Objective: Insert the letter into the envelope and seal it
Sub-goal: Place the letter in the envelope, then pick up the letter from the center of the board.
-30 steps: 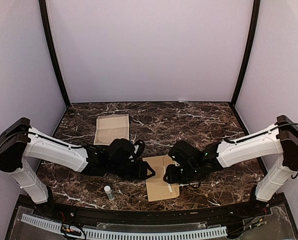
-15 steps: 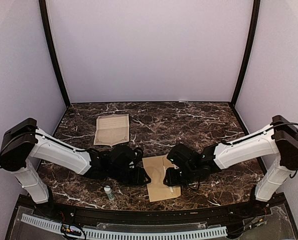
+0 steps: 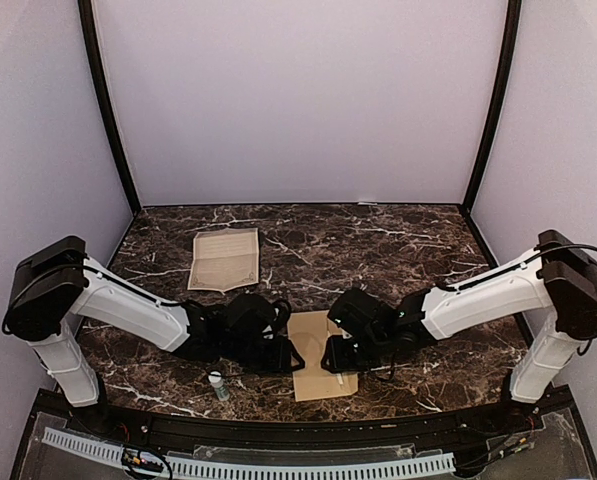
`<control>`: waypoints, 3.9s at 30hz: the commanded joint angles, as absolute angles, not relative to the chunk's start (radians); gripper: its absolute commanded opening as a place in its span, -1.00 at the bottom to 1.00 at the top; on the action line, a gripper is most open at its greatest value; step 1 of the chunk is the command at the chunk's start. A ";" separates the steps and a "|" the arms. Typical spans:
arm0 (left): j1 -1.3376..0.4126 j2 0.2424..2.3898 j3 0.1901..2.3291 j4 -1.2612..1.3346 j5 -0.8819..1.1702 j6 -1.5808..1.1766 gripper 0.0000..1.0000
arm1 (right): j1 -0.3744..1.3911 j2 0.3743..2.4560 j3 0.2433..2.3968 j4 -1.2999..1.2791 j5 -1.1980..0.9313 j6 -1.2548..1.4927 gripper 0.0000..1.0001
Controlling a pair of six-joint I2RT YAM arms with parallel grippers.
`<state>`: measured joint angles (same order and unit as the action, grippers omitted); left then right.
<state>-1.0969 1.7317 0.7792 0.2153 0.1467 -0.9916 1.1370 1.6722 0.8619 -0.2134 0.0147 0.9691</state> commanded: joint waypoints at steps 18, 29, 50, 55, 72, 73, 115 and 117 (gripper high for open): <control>-1.032 1.459 0.852 -0.215 -0.087 -0.959 0.37 | 1.114 1.423 0.870 -0.234 0.101 0.856 0.25; -0.793 1.326 0.794 -0.137 -0.033 -1.072 0.53 | 0.923 1.205 0.777 -0.250 0.010 0.689 0.46; -0.451 1.408 0.609 0.101 -0.059 -1.178 0.42 | 0.787 1.125 0.684 -0.200 -0.137 0.665 0.48; -0.388 1.427 0.604 0.163 -0.032 -1.121 0.35 | 0.778 1.111 0.665 -0.194 -0.129 0.681 0.48; -0.277 1.653 0.682 0.292 0.085 -1.068 0.00 | 0.762 1.144 0.716 -0.227 -0.115 0.676 0.48; -0.270 1.659 0.680 0.310 0.088 -1.072 -0.03 | 0.761 1.149 0.719 -0.227 -0.116 0.677 0.48; -0.279 1.292 0.909 -0.095 0.477 -0.588 -1.00 | 0.745 1.058 0.790 -0.117 -0.198 0.640 0.78; -0.335 1.241 0.960 -0.174 0.520 -0.539 -1.00 | 0.745 1.063 0.803 -0.088 -0.250 0.626 0.80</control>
<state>-0.2661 1.3319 0.8692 0.0181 0.3595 -0.7002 0.7513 1.0664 0.8036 -0.2119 -0.1631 0.6575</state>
